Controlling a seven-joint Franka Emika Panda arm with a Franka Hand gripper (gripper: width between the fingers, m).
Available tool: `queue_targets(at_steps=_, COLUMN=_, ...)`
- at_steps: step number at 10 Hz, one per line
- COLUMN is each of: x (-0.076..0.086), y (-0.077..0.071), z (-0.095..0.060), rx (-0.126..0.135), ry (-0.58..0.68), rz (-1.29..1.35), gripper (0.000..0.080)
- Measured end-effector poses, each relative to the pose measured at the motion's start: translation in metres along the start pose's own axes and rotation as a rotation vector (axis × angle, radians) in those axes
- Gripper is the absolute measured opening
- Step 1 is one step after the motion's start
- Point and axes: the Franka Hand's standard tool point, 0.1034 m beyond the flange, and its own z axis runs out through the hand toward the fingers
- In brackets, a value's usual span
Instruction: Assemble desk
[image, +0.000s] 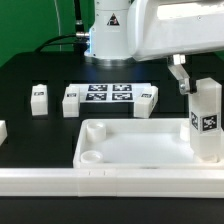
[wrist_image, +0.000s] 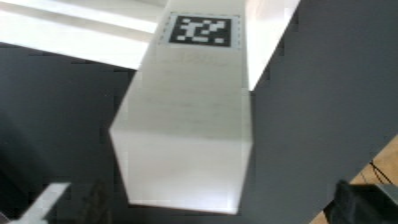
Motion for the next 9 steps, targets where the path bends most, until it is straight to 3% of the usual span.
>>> queue_targets(at_steps=3, x=-0.001, y=0.010, z=-0.002, rx=-0.006, ry=-0.004, rz=-0.008, gripper=0.0648)
queue_targets(at_steps=6, x=0.007, y=0.024, z=-0.020, rx=-0.002, ry=-0.044, rz=0.006, gripper=0.0649)
queue_targets(at_steps=9, x=0.000, y=0.020, z=-0.015, rx=0.008, ry=-0.084, rz=0.004, gripper=0.0649)
